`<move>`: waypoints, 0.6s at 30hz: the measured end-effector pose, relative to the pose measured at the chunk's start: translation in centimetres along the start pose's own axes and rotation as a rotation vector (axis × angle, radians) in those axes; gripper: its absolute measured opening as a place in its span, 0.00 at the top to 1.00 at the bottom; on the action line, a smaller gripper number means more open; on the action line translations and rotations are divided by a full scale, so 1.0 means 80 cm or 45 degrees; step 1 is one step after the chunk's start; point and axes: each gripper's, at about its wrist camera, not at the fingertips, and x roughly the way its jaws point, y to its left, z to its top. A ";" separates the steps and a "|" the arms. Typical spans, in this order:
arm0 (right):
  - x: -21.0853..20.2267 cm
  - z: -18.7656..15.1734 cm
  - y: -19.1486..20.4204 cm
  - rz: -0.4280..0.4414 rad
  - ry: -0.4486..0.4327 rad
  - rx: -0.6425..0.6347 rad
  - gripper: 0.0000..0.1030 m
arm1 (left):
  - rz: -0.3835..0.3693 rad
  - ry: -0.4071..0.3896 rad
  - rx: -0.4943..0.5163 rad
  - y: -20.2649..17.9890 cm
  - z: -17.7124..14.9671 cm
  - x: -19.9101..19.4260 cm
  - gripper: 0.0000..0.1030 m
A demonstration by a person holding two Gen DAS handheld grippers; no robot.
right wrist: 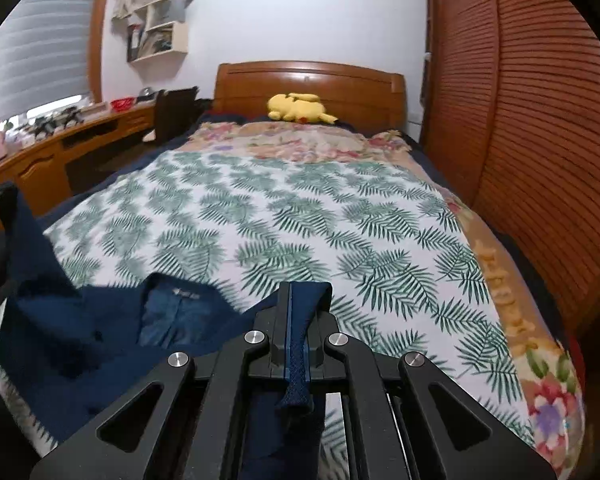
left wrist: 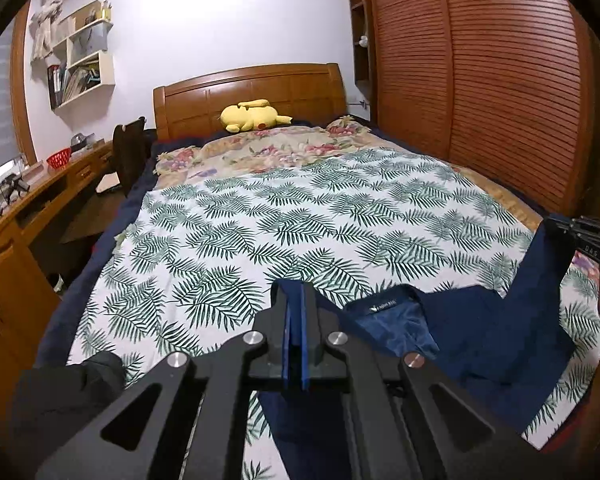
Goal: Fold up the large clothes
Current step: 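Lift the hem with both tools and fold it up onto the collar, then open both tools to release the hem near the collar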
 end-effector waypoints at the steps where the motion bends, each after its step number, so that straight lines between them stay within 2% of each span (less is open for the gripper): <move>1: 0.006 0.000 -0.002 -0.006 -0.012 0.012 0.99 | -0.001 -0.003 -0.023 0.004 -0.001 0.007 1.00; 5: 0.036 -0.006 0.001 -0.002 0.021 0.015 0.99 | -0.039 0.017 -0.065 0.015 -0.012 0.024 0.99; 10: 0.077 -0.049 0.019 -0.059 0.131 -0.061 0.98 | -0.060 0.008 -0.046 0.011 -0.044 0.030 0.98; 12: 0.084 -0.062 0.026 -0.073 0.157 -0.089 0.97 | -0.069 0.004 -0.055 0.012 -0.057 0.034 0.98; 14: 0.089 -0.074 0.033 -0.097 0.172 -0.116 0.96 | -0.049 0.037 -0.006 0.008 -0.068 0.043 0.97; 18: 0.092 -0.088 0.042 -0.077 0.185 -0.076 0.89 | -0.052 0.061 0.013 0.011 -0.078 0.049 0.95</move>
